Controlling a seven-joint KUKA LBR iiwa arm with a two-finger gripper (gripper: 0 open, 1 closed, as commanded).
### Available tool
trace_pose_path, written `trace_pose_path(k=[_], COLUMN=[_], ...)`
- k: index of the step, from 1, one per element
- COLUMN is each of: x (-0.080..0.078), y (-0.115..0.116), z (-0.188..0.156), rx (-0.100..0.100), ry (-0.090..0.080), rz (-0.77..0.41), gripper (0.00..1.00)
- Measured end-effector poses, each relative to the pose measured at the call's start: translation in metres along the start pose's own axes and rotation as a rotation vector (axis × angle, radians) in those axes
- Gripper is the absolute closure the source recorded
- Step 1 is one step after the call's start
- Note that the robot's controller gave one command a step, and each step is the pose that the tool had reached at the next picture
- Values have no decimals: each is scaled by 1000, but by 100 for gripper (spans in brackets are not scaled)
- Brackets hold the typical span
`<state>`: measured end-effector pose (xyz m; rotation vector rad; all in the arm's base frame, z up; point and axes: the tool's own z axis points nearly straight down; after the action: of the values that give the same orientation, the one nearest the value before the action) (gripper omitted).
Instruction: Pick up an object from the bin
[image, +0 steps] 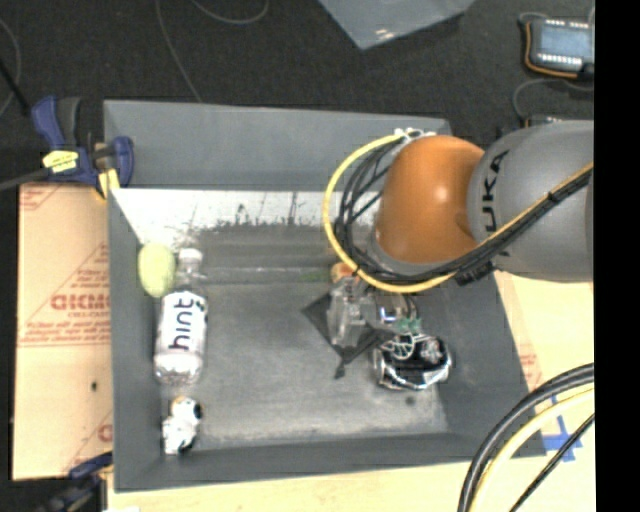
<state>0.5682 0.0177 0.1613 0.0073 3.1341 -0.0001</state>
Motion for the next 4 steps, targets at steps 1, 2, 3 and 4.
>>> trace_pose_path(k=[1,2,3,4], x=[11,24,41,41], y=[-17,-25,-24,-30], z=[5,8,15,11], rx=[0,0,0,1], ry=[2,0,0,-1], rz=[-207,-155,-333,-515], gripper=[100,100,100,100])
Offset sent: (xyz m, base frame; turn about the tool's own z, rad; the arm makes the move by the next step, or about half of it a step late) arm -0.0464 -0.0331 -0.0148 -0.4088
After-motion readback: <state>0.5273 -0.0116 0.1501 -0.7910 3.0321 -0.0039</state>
